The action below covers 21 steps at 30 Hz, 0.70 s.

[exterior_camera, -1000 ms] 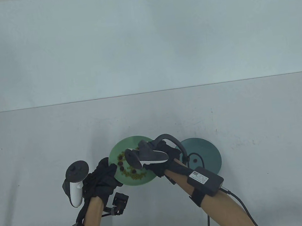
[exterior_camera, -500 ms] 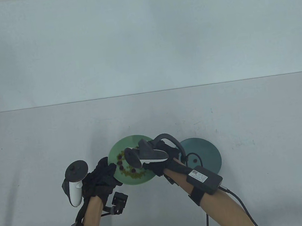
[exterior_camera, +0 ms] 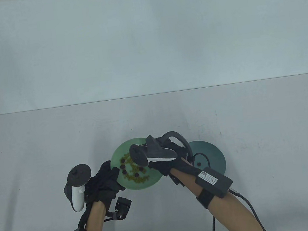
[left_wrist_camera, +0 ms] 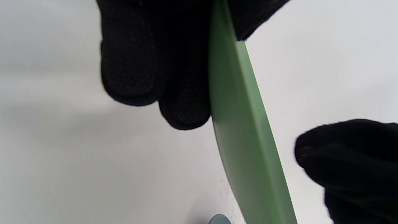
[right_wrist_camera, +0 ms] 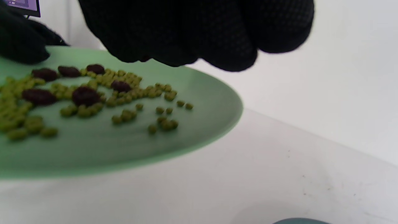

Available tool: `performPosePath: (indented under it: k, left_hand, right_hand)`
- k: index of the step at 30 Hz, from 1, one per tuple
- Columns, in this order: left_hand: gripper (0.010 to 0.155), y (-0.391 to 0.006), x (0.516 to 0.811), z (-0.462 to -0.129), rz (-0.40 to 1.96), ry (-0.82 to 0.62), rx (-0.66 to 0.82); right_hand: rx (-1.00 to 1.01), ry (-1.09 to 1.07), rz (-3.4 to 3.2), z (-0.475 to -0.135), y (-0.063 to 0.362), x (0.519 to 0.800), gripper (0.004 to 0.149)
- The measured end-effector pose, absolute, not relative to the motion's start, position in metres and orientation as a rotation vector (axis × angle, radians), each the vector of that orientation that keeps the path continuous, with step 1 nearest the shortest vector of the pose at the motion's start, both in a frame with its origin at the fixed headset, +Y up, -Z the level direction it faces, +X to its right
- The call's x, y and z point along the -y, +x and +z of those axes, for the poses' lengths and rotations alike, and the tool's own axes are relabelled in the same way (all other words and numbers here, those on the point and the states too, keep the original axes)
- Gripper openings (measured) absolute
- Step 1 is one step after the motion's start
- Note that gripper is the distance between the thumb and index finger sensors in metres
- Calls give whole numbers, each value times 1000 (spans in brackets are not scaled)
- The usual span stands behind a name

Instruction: Pick cranberries with hand pinch into plate

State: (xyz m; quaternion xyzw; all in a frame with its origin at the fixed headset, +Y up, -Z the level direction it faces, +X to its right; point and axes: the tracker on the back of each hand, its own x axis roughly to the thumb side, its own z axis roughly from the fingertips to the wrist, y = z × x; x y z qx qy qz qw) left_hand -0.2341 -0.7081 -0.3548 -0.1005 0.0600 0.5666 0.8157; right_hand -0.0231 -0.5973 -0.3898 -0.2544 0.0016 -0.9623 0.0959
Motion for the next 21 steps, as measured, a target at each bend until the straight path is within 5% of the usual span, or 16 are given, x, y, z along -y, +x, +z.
performPosePath:
  k: [10,21]
  left_hand:
    - [58,-235,708,-354,1202,-208,-141]
    - [58,-235,708,-355,1200,-203,-135]
  right_hand:
    - [-46,-589,-2898,-400,28,583,49]
    - [147,-351,-2956,-418,90,640,49]
